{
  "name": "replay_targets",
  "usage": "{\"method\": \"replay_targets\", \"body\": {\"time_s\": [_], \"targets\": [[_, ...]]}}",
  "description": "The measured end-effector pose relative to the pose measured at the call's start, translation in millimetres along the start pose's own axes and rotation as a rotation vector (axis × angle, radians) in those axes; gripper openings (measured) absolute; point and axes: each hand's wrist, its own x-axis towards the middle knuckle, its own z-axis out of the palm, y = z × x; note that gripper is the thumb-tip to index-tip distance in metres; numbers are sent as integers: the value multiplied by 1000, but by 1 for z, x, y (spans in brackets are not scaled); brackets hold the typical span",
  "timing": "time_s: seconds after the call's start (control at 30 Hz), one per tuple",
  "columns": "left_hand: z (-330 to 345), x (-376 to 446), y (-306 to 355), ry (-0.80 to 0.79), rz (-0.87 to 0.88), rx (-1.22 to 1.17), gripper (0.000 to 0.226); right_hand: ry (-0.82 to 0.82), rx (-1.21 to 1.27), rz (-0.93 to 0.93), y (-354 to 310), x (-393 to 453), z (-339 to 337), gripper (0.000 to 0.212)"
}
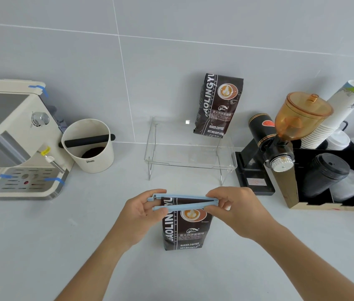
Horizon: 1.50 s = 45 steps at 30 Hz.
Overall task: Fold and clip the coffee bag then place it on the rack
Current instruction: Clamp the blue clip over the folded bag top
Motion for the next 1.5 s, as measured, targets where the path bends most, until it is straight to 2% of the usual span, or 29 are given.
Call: {"method": "replay_targets", "body": {"time_s": [0.17, 0.43, 0.7, 0.83, 1.03, 1.23, 1.4, 1.5], "targets": [[-10, -1, 1, -31, 17, 124, 30, -15, 2, -70, 1, 0, 6, 13], [-26, -1, 15, -32, 139, 412, 32, 3, 32, -40, 5, -1, 10, 9], [-27, -3, 21, -45, 216, 539, 30, 18, 12, -65, 4, -3, 12, 7], [-26, -4, 22, -27, 276, 611, 35, 57, -4, -62, 4, -3, 15, 9], [-27, -3, 14, 18, 316, 674, 18, 75, -39, -72, 2, -3, 16, 8], [-25, -4, 13, 16, 310, 627, 20, 51, -1, -60, 6, -1, 15, 12], [-22, -4, 5, 32, 201, 416, 28, 25, 126, 34, 10, 0, 17, 14], [-20, -2, -4, 13, 126, 276, 38, -5, 240, 80, 16, -1, 20, 25]]}}
